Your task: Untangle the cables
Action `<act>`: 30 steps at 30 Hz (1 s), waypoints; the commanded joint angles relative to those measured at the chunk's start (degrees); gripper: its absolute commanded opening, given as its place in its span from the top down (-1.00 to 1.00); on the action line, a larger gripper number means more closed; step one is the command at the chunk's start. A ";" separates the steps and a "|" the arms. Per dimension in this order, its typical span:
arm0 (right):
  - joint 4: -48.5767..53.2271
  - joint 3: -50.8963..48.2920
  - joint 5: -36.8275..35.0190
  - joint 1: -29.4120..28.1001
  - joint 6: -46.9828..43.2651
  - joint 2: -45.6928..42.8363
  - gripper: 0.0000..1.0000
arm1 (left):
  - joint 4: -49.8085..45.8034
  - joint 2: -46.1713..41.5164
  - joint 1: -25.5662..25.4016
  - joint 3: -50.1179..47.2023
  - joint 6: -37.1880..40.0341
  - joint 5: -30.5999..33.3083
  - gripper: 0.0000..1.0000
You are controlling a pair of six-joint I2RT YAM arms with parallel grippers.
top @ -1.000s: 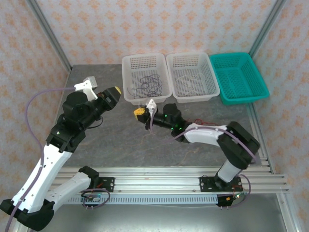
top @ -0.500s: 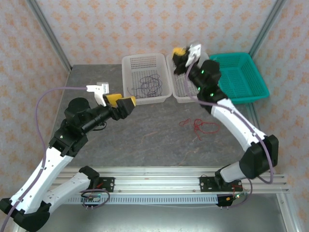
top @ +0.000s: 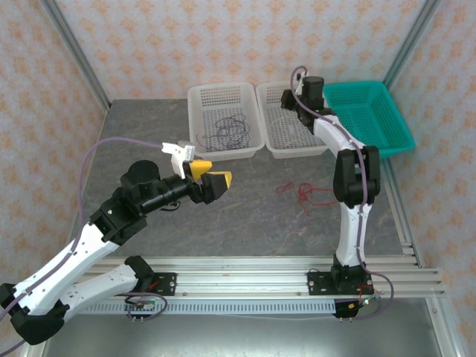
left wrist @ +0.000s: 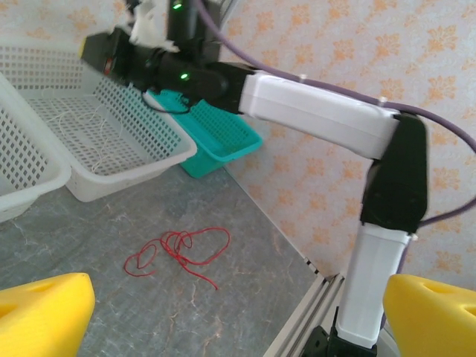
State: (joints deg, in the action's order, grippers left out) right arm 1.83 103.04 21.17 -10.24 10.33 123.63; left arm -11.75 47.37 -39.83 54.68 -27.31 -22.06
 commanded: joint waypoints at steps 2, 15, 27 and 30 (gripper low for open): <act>17.88 11.47 -4.74 -0.26 7.63 1.95 -0.24 | 1.23 0.99 -0.90 0.39 1.54 1.72 -1.00; 23.04 -3.49 -1.02 -0.27 7.23 -21.32 -0.39 | 4.04 10.89 -2.43 1.37 0.34 3.16 -1.00; 20.15 -58.21 -8.77 -2.02 15.89 -65.82 -0.33 | 7.05 39.47 -5.40 9.92 -7.96 4.81 -1.00; 23.13 -61.78 -7.90 -2.65 16.27 -66.62 -0.32 | 5.16 47.12 -6.00 14.17 -11.89 6.93 -0.93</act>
State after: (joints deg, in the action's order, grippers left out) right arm 21.74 43.35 14.33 -12.25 24.43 57.21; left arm -7.38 90.89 -45.17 64.97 -35.16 -17.43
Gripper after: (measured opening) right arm 0.663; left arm 0.973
